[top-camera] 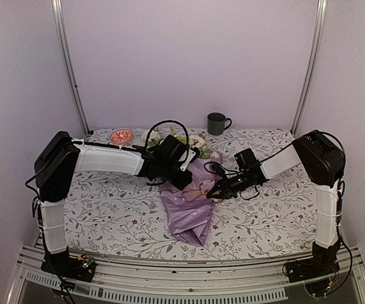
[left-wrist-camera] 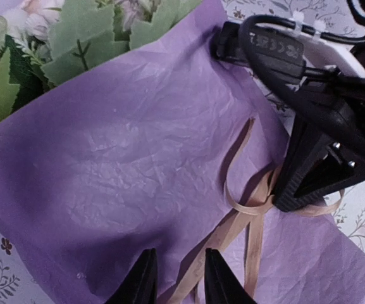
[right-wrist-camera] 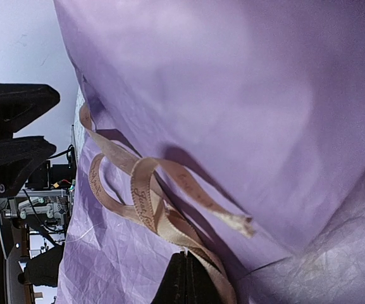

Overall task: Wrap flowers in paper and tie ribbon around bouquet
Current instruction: Tie the ribbon around the folded bouquet.

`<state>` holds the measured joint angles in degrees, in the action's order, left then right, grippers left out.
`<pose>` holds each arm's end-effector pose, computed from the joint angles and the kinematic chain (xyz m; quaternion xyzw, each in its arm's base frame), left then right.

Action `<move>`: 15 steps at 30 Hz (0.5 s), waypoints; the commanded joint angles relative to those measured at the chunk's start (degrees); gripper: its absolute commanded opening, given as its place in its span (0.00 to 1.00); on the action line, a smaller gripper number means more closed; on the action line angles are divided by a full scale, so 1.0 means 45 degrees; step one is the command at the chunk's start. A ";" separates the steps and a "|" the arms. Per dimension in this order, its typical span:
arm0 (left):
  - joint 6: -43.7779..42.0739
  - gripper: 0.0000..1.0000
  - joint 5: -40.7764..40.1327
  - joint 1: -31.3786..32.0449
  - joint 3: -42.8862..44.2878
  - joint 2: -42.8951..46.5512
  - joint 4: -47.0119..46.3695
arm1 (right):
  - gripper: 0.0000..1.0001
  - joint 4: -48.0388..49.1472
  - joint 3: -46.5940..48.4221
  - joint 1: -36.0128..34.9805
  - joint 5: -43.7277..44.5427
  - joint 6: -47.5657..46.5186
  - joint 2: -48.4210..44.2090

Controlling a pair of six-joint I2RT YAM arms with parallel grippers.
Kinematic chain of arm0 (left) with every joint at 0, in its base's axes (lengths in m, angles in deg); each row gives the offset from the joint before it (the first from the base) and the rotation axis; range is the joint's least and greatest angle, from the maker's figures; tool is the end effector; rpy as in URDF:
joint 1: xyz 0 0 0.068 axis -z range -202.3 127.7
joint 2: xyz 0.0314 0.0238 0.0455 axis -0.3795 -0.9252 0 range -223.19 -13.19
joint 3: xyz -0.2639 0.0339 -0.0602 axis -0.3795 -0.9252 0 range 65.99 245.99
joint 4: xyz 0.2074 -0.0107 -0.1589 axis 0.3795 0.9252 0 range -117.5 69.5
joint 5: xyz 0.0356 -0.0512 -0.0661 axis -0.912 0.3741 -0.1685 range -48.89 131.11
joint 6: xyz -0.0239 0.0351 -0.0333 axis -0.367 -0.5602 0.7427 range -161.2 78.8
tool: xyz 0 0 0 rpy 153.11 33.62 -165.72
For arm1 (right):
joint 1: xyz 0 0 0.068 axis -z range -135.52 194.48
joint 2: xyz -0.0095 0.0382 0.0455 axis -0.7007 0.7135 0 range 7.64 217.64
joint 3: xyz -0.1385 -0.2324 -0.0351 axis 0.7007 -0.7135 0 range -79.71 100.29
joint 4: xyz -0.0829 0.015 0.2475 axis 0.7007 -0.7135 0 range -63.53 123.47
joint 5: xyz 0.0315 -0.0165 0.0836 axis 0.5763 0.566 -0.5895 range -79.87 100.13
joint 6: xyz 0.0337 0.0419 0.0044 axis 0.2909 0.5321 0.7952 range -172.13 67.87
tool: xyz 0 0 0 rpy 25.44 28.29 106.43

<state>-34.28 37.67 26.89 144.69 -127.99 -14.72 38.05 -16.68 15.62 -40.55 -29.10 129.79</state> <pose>0.2867 -0.3287 0.1747 0.3276 0.8767 -0.1403 0.3230 0.3314 0.2142 0.0789 -0.1739 0.8531 0.4869 0.0692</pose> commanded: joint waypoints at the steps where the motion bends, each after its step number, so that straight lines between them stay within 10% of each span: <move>1: 0.1142 0.27 -0.0602 0.0536 0.1058 -0.0489 0.2929 | 0.00 -0.1570 -0.0529 0.0007 0.1264 -0.0268 0.0342; 15: 0.3126 0.49 -0.2096 0.1298 0.0835 -0.0469 0.3600 | 0.00 -0.1516 -0.0662 -0.0005 0.1213 -0.0244 0.0298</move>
<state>-23.38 31.42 32.22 147.59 -129.34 -1.04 38.03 -16.79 15.62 -40.55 -29.28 129.72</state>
